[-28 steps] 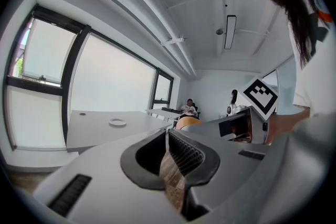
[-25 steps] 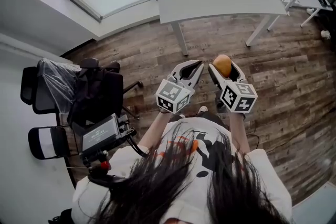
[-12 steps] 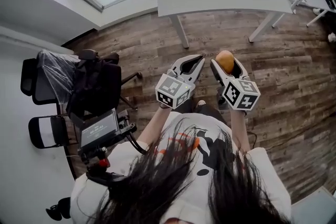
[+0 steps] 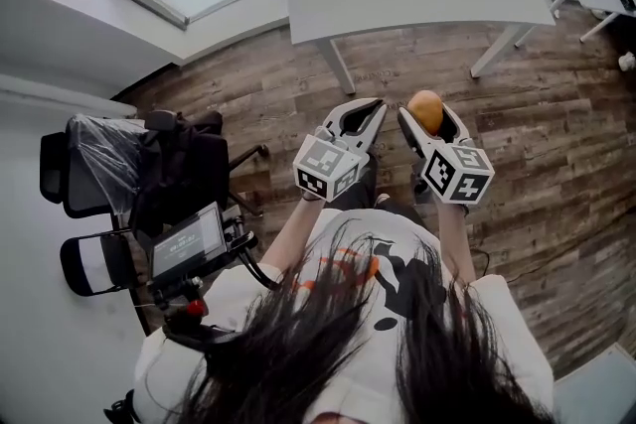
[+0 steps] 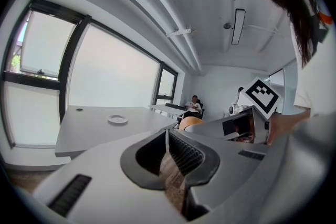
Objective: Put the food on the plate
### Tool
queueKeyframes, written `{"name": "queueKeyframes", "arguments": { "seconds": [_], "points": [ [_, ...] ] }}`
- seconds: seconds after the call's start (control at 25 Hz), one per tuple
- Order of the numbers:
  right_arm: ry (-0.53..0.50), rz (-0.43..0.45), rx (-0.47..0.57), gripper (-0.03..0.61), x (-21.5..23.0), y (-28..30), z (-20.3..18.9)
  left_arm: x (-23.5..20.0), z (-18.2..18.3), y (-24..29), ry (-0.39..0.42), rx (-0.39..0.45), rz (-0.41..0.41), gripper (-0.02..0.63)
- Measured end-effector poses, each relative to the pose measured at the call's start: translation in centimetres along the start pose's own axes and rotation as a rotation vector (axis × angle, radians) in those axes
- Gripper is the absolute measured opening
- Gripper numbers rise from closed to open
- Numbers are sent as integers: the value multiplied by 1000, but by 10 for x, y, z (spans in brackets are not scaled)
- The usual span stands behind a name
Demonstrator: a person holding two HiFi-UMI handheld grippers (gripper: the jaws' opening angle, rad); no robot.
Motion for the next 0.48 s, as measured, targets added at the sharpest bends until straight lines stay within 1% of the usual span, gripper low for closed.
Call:
{"name": "queueKeyframes", "arguments": {
  "seconds": [0.2,0.48],
  "points": [
    [8,-31,-11,371,25,52,29,-45,16,49,-6,-14,-27,6],
    [17,-63,-13,371,37,110,59,-106,41,91,-20,-6,-36,6]
  ]
}}
Point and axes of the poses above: the fingertips, and each gripper's own axes: y forward along the fingers, x to its right, z out of its top, the point moved 5 cm from there along -y, backward along the fingers, and after that the axes turned 11 degrees about z, right-handed, at the moved point
